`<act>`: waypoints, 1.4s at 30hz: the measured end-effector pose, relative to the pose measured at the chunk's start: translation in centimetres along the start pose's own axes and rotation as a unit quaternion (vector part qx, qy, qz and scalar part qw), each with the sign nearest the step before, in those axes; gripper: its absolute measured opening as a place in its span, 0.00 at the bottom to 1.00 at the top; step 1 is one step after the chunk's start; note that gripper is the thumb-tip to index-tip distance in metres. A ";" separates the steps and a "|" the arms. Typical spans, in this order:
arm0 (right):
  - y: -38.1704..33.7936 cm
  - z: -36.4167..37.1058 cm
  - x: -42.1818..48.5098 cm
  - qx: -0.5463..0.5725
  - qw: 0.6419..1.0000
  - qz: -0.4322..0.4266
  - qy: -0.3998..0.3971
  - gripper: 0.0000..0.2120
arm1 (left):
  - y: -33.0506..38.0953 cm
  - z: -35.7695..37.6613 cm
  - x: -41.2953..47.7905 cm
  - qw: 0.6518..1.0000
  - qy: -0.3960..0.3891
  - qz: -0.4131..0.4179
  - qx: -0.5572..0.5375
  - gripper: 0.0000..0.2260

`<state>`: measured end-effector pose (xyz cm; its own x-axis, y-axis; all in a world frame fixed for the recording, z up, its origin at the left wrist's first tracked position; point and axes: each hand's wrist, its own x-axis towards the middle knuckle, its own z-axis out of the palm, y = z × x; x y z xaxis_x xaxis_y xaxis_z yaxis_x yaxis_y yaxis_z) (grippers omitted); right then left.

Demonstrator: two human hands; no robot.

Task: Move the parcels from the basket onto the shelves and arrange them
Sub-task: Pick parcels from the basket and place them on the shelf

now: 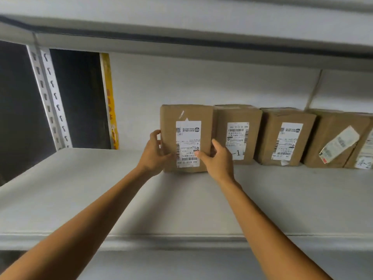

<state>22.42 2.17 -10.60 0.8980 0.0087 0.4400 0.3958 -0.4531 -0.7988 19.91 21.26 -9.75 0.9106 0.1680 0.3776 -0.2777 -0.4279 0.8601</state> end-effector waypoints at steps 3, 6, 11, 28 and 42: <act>0.4 1.4 0.7 -0.065 0.997 0.011 0.039 0.11 | -1.2 0.5 1.3 1.000 -0.004 0.004 0.019 0.44; 0.7 2.9 1.8 -0.114 0.990 0.045 0.068 0.12 | -2.3 0.6 2.6 0.998 -0.006 0.009 0.055 0.43; 0.9 4.3 3.1 -0.112 0.988 0.058 0.092 0.11 | -3.1 0.5 4.8 0.998 -0.024 0.007 0.063 0.39; 1.9 -0.2 -1.6 -0.119 0.990 0.074 -0.025 0.19 | -3.7 0.3 -0.1 0.979 -0.087 -0.025 0.185 0.32; 3.2 -17.0 -11.7 -0.188 0.973 0.037 -0.126 0.39 | 7.9 8.2 -10.7 0.891 -0.228 0.106 0.378 0.29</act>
<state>9.92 -14.51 -11.32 0.9591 0.1603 0.2335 0.2714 -0.7552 -0.5967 10.43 8.84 -9.83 0.9400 -0.2920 0.1766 -0.3292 -0.9122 0.2438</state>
